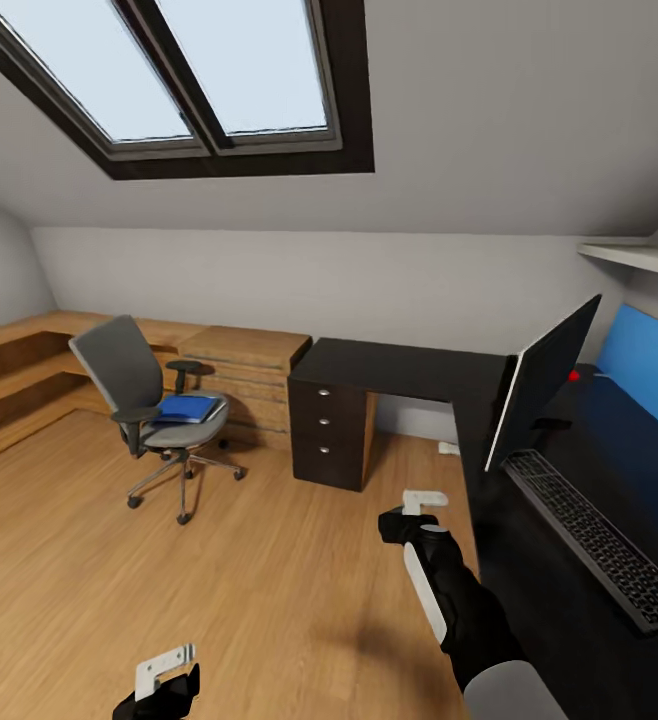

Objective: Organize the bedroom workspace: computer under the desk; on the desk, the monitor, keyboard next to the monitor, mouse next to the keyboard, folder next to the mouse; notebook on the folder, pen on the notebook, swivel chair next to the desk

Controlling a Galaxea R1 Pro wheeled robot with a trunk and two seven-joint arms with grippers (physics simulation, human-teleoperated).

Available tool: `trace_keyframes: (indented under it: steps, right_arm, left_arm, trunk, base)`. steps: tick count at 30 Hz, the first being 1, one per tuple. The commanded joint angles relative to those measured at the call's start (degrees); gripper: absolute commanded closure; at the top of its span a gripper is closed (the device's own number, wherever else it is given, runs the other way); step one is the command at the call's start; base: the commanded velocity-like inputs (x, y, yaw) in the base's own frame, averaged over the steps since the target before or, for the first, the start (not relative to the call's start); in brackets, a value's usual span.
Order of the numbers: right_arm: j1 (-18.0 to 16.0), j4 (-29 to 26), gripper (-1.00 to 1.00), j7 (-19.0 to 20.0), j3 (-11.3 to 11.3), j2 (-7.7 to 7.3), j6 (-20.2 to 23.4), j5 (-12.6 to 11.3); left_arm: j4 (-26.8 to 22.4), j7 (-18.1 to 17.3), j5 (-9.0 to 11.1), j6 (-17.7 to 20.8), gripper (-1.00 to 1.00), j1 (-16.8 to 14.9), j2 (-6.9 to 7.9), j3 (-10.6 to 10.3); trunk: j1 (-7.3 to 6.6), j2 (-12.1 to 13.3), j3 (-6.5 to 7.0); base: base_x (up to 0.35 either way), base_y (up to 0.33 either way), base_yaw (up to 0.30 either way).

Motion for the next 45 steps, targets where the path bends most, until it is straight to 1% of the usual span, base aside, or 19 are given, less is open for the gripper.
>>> trace_keyframes:
  steps: [1,18,32,45]
  right_arm:
    - [-0.04,-0.07,1.0,-0.4,0.1,0.0,0.27,-0.3]
    - [-0.04,-0.07,1.0,-0.4,0.1,0.0,0.27,-0.3]
    - [-0.04,-0.07,1.0,-0.4,0.08,0.0,0.27,-0.22]
    - [-0.04,-0.07,1.0,-0.4,0.09,0.0,0.27,-0.21]
  left_arm:
    - [-0.11,0.36,0.38,0.25,-1.0,-0.02,0.06,-0.19]
    - [-0.06,0.36,0.38,0.23,-1.0,-0.02,0.06,-0.24]
    - [-0.05,0.45,0.34,0.17,-1.0,-0.02,-0.03,-0.33]
    - [-0.05,0.46,0.29,0.14,-1.0,-0.02,-0.1,-0.42]
  trunk:
    - [-0.19,0.37,0.11]
    - [-3.92,7.19,3.17]
    - [-3.92,7.19,3.17]
    - [-3.92,7.19,3.17]
  base:
    - [0.313,0.198,0.0]
    - [0.301,0.215,0.0]
    - [0.305,0.181,0.0]
    - [0.328,0.017,0.0]
